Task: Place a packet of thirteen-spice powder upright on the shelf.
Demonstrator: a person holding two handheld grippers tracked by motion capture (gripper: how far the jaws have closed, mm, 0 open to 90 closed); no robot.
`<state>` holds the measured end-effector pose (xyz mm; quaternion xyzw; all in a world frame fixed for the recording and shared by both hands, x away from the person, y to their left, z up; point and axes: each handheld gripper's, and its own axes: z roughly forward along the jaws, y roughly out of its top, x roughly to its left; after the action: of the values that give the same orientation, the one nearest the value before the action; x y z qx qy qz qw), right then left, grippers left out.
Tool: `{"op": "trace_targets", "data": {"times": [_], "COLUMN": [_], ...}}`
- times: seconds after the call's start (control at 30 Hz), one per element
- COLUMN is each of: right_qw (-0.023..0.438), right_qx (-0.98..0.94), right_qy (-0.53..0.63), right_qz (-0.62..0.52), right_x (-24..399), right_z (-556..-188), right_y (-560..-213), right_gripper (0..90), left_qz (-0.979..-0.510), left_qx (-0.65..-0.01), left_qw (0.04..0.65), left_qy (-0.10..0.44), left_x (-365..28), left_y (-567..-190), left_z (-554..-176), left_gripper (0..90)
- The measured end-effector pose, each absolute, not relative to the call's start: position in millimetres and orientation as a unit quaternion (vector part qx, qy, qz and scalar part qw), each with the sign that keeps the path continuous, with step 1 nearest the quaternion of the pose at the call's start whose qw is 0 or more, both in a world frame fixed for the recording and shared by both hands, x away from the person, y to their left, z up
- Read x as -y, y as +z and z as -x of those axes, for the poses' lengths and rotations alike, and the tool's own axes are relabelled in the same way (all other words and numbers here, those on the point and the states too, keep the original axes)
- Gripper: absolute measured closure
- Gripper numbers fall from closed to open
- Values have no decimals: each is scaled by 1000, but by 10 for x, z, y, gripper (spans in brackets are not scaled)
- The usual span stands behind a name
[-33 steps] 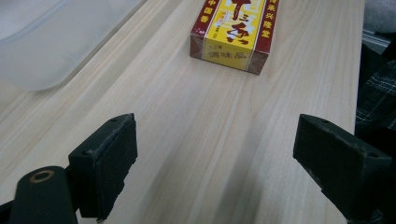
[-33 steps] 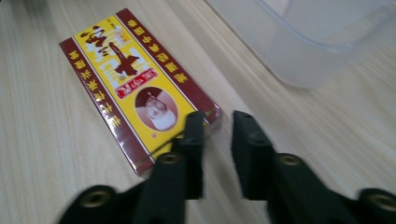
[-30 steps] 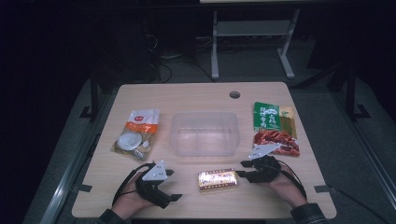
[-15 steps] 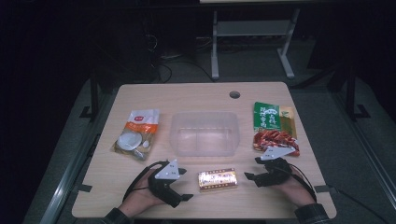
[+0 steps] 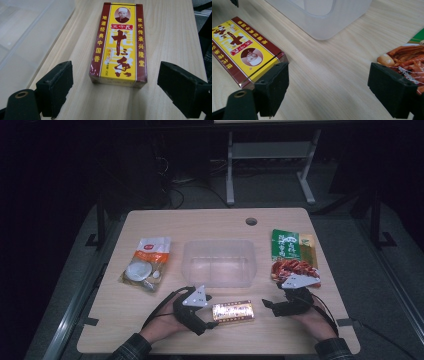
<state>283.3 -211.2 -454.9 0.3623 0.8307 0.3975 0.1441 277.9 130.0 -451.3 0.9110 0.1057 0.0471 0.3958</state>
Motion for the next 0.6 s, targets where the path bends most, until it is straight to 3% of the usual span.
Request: {"op": "trace_targets", "data": {"times": [0.37, 0.6], "right_qw": [150, 150], "right_qx": [-829, -830], "right_qy": [400, 401], "right_qz": [-360, -357], "right_x": [2102, 2109], "right_z": [-2849, -2843], "right_y": [-4559, -4552], "right_gripper": [143, 142], "left_qz": [-921, -927], "left_qx": [-85, -79], "left_qw": [380, 365], "left_qy": [22, 19], "left_x": [-1137, -1108], "left_y": [-4613, -4681], "left_z": [-2869, -2885], "left_gripper": [152, 245]}}
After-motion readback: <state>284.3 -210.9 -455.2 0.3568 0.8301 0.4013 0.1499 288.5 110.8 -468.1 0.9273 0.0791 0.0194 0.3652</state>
